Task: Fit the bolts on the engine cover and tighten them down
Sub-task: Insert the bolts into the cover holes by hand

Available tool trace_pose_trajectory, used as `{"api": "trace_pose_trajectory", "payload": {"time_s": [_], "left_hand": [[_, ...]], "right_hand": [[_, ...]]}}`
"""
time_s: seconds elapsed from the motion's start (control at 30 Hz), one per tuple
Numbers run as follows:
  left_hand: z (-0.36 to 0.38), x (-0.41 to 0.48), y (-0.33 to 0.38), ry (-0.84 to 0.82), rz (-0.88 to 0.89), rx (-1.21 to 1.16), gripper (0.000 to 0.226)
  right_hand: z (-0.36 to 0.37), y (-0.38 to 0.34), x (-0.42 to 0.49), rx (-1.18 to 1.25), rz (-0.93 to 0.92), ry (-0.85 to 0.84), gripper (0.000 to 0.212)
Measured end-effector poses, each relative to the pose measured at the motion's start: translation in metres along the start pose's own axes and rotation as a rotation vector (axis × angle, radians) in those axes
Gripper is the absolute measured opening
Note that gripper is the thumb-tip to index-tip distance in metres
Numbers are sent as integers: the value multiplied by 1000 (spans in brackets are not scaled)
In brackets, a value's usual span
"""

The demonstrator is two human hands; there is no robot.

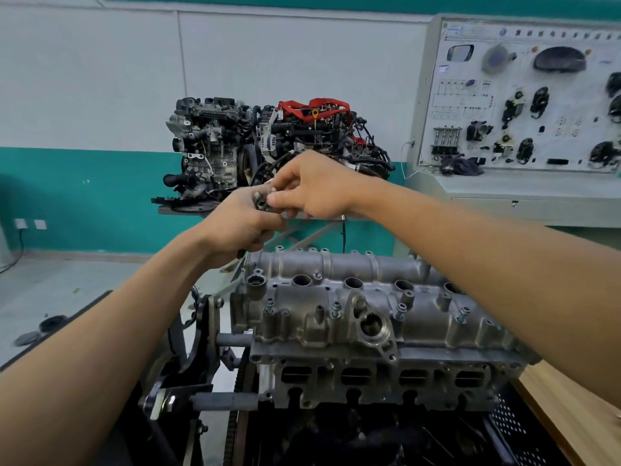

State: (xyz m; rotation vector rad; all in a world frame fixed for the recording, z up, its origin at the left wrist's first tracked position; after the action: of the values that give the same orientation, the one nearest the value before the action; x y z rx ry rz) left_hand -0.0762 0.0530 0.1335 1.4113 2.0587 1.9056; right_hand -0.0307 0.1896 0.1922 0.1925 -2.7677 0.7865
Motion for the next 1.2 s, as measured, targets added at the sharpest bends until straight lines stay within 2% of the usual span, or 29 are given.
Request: {"api": "trace_pose_trajectory", "payload": {"time_s": [0.1, 0.17, 0.2, 0.27, 0.37, 0.53, 0.6, 0.8, 0.97, 1.13, 1.2], "left_hand": [[-7, 7, -12, 51, -21, 3, 24], [-14, 8, -26, 164, -96, 31, 31], [-17, 7, -34, 220, -140, 50, 35], [-20, 4, -47, 299, -201, 46, 27], [-22, 7, -59, 341, -254, -111, 5], [-22, 9, -61, 360, -350, -253, 47], [-19, 8, -60, 352, -370, -299, 56], [-15, 8, -59, 355, -394, -394, 62], [-12, 8, -61, 359, -396, -398, 62], [-13, 6, -63, 358, -395, -357, 61], [-12, 7, -64, 359, -398, -351, 59]], "right_hand": [[4, 15, 17, 157, 47, 36, 14], [0, 31, 30, 325, 153, 116, 20], [0, 40, 36, 305, 191, 153, 23], [8, 51, 45, 60, 200, 130, 29], [37, 55, 49, -274, 194, 22, 31], [44, 56, 56, -337, 159, 34, 27], [42, 54, 55, -375, 148, 33, 25], [44, 59, 56, -414, 153, 1, 25], [71, 63, 52, -630, 26, -60, 22], [63, 61, 57, -749, -3, -191, 29], [63, 60, 60, -850, 1, -143, 36]]}}
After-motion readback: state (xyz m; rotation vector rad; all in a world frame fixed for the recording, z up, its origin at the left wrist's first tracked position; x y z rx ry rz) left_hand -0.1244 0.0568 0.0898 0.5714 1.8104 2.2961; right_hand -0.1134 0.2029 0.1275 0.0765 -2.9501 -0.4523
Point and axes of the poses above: each hand's wrist, its own x-axis towards the middle knuckle, its own z-axis out of the palm, y = z × x, the point moved 2 cm from there along x, towards the middle knuckle, and after that the axes turned 14 degrees about z, right-handed, at the moved point
